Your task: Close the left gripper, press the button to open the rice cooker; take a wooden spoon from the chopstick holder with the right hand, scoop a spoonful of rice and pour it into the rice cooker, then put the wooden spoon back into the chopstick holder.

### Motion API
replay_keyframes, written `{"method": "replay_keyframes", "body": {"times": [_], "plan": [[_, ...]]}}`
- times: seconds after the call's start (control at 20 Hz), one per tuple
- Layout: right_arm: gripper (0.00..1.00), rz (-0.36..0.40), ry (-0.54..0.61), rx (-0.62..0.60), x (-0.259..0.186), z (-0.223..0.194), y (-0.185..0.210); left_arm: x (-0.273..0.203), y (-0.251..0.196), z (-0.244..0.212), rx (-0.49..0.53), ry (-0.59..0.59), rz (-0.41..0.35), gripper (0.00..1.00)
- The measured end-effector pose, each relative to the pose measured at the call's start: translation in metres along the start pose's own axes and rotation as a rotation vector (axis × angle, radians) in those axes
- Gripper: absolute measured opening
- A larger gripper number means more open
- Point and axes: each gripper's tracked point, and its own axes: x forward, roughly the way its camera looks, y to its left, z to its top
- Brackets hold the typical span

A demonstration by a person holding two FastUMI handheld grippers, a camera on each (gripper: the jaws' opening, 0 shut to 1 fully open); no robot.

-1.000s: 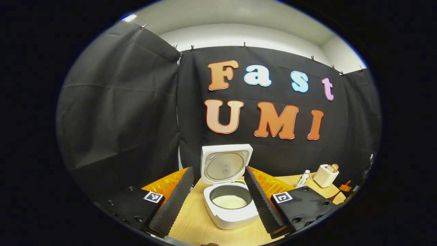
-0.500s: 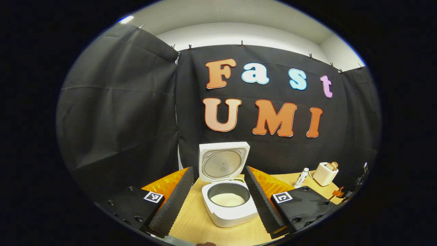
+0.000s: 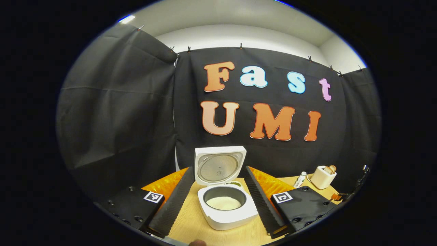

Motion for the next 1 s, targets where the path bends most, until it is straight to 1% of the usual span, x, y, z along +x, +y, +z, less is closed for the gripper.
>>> {"method": "replay_keyframes", "body": {"times": [0.2, 0.25, 0.3, 0.35, 0.45, 0.5, 0.65, 0.75, 0.9, 1.0], "plan": [[0.95, -0.02, -0.029, -0.077, -0.023, 0.03, -0.002, 0.02, -0.006, 0.01, -0.017, -0.002, -0.024, 0.99], [0.95, -0.016, -0.037, -0.079, -0.028, 0.038, 0.001, 0.027, -0.01, 0.01, -0.018, 0.018, -0.038, 1.0], [0.95, -0.008, -0.051, -0.078, -0.034, 0.046, 0.004, 0.036, -0.013, 0.011, -0.019, 0.036, -0.048, 0.99], [0.95, -0.003, -0.066, -0.079, -0.04, 0.049, 0.014, 0.045, -0.015, 0.014, -0.016, 0.048, -0.061, 1.0], [0.95, 0.004, -0.09, -0.087, -0.048, 0.062, 0.018, 0.066, -0.019, 0.024, 0.004, 0.058, -0.076, 0.99], [0.95, 0.009, -0.096, -0.092, -0.052, 0.066, 0.022, 0.077, -0.019, 0.028, 0.013, 0.07, -0.081, 1.0], [0.95, 0.008, -0.121, -0.126, -0.063, 0.076, 0.027, 0.112, -0.029, 0.038, 0.018, 0.106, -0.111, 1.0], [0.95, -0.003, -0.128, -0.151, -0.066, 0.08, 0.027, 0.135, -0.033, 0.045, 0.014, 0.129, -0.122, 1.0], [0.95, 0.001, -0.134, -0.16, -0.069, 0.082, 0.032, 0.173, -0.036, 0.053, 0.011, 0.174, -0.129, 1.0], [0.95, -0.002, -0.129, -0.163, -0.068, 0.08, 0.032, 0.197, -0.049, 0.057, -0.048, 0.222, -0.173, 1.0]]}}
